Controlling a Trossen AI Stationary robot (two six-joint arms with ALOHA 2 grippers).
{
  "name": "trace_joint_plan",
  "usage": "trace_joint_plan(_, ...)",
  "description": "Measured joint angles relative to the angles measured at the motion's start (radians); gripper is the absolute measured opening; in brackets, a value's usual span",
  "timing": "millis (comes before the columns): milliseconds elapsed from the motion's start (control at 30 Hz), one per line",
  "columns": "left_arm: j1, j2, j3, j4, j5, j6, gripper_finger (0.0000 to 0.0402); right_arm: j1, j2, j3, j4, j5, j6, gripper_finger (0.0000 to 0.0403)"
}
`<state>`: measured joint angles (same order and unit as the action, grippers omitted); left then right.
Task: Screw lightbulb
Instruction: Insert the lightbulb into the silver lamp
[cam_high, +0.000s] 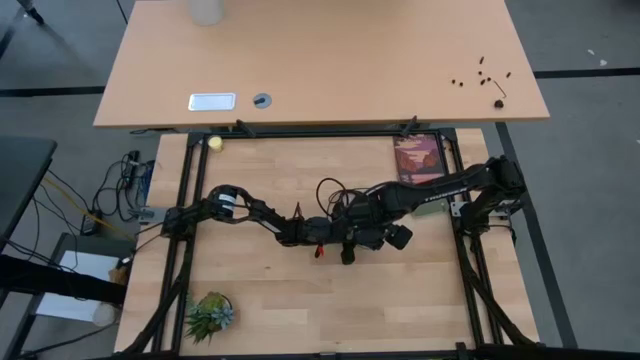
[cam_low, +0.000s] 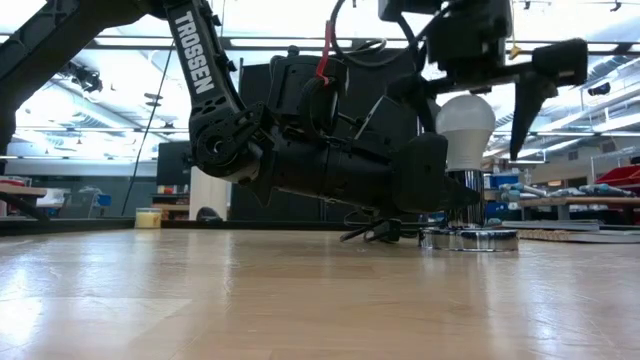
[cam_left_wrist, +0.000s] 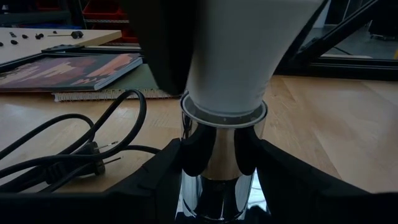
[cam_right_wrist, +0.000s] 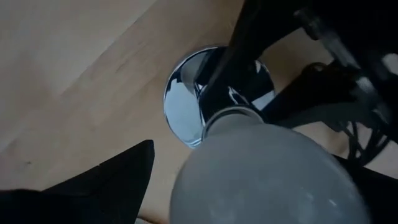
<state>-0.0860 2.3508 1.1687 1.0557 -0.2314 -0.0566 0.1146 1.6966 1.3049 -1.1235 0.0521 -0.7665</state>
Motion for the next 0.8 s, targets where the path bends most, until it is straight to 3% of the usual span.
trace_joint_plan(233,0.0,0.0,0.0,0.0,0.0,0.0,0.0194,-0.022,-0.006,-0.041,0.078,-0.02,0.003,0.0359)
trace_joint_plan(467,0.0,0.0,-0.001,0.0,-0.002,-0.002,0.0194,-0.047,-0.005,-0.042,0.11,-0.054,0.016,0.0288)
trace_joint_plan(600,0.0,0.0,-0.001,0.0,-0.001,-0.001,0.0194,-0.048,-0.004,-0.042,0.113,-0.07,0.1,0.0246)
trace_joint_plan(800,0.0,0.0,-0.001,0.001,0.0,-0.002,0.0194,-0.049,-0.003,-0.043,0.121,-0.07,0.327,0.0245)
